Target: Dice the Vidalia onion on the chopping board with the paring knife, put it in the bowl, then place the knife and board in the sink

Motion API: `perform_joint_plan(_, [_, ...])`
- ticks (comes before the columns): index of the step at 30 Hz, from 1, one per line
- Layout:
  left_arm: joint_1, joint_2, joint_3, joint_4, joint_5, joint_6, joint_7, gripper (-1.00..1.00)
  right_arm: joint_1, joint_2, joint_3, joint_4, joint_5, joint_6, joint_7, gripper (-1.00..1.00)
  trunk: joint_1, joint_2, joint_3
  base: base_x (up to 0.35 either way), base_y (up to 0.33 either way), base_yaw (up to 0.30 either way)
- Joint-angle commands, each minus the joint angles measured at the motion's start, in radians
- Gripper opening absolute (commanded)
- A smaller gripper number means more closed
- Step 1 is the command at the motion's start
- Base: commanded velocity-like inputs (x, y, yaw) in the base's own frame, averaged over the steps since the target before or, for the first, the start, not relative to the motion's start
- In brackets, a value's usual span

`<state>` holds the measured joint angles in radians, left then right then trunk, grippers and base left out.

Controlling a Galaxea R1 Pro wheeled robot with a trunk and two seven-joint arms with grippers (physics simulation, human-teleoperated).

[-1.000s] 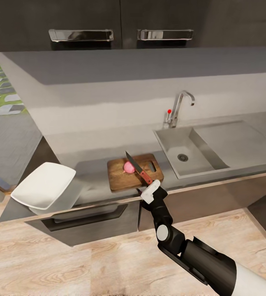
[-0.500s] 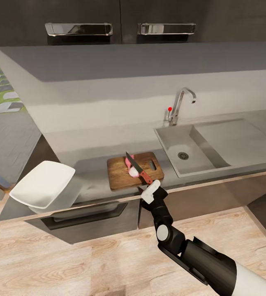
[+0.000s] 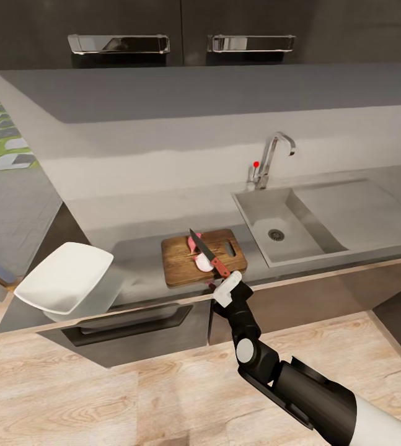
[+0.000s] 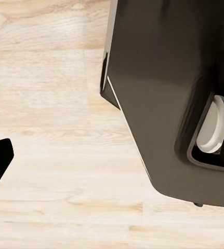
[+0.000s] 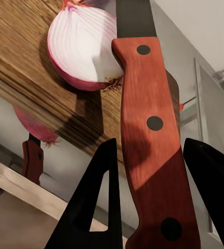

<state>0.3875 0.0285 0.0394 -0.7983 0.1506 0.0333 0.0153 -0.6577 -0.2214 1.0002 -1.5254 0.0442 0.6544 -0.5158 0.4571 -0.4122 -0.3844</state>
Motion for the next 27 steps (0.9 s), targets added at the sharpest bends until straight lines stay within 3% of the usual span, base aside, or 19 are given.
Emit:
perform_joint_plan(1, [0.001,0.0,-0.001,-0.002,0.01,0.003,0.002,1.0,-0.002,-0.001,0.003,-0.001,0.005,0.008,-0.003,-1.0,0.001,-0.002,-0.001,0.0,0.0,0.0])
perform_joint_plan(27, [0.001,0.0,-0.001,-0.002,0.01,0.003,0.002,1.0,-0.002,-0.001,0.003,-0.001,0.005,0.008,-0.003,-1.0,0.001,-0.002,-0.001,0.0,0.0,0.0])
